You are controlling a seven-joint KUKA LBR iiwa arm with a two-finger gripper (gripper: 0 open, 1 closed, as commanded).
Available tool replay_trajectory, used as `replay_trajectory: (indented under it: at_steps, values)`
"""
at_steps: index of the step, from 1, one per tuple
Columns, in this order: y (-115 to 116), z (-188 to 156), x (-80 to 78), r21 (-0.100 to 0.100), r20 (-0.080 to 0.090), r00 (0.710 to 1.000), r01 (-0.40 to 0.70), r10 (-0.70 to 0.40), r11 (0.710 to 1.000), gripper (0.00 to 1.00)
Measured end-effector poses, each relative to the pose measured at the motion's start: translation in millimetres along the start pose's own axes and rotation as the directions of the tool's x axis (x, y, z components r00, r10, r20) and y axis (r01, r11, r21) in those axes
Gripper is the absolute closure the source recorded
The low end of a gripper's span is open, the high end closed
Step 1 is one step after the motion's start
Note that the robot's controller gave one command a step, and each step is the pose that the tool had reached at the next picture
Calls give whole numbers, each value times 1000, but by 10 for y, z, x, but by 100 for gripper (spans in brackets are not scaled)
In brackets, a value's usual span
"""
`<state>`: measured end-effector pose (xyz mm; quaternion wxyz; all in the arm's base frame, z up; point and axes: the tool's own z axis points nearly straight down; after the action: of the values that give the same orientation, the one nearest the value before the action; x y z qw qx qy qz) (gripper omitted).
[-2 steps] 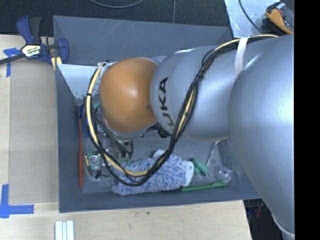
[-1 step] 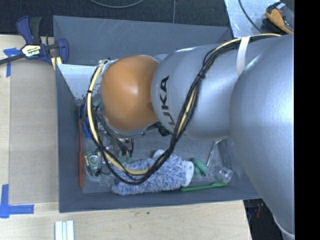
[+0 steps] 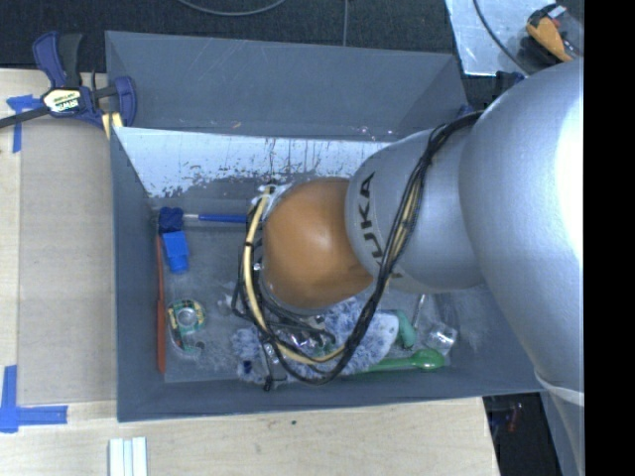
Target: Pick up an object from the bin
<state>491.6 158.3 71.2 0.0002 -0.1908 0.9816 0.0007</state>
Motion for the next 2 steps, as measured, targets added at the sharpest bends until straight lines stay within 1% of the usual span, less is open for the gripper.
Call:
replay_trajectory:
  at_steps: [1, 2]
  values:
    - [-369, -882, -121, 1, 3, 995, 102, -102, 995, 0]
    - [-431, -294, 27, -5, -6, 986, 166, -166, 986, 0]
